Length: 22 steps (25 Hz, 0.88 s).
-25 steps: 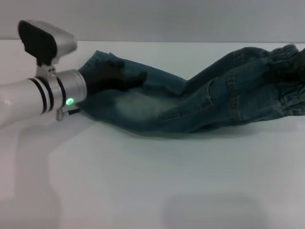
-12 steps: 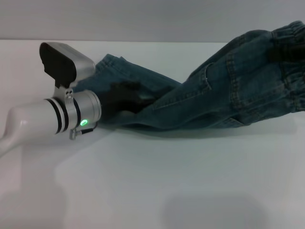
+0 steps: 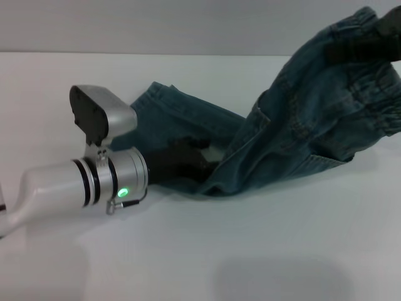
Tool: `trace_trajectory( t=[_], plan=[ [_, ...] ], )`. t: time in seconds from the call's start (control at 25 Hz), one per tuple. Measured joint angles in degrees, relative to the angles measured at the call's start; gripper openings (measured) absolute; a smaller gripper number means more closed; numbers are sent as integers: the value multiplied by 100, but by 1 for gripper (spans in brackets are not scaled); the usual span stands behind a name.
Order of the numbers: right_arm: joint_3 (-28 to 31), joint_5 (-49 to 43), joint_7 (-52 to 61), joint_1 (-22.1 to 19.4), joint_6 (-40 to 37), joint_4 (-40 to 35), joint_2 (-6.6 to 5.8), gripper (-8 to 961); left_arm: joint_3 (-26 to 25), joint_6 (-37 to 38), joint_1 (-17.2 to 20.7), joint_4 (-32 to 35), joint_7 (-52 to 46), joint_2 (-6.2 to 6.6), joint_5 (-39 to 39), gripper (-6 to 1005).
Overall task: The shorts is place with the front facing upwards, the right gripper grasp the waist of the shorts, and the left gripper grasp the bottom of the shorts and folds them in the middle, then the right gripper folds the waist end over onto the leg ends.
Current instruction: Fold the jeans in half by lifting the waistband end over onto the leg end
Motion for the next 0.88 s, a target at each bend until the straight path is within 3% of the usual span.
trace_trajectory(
  t=[0.24,0.52,0.88],
  plan=[
    [-215,213,-115,84,430,361,43,71,-681,185,-26,-666,683,-1,252,827],
    [-642,227,-315,208,1009,708,204,69,-1994,116,103,-979,888,0,1715,827],
    [-980,211,-580,543,1350,1450,262,70,-3195,-106,325,-1295,1006,0,3159,827]
  ],
)
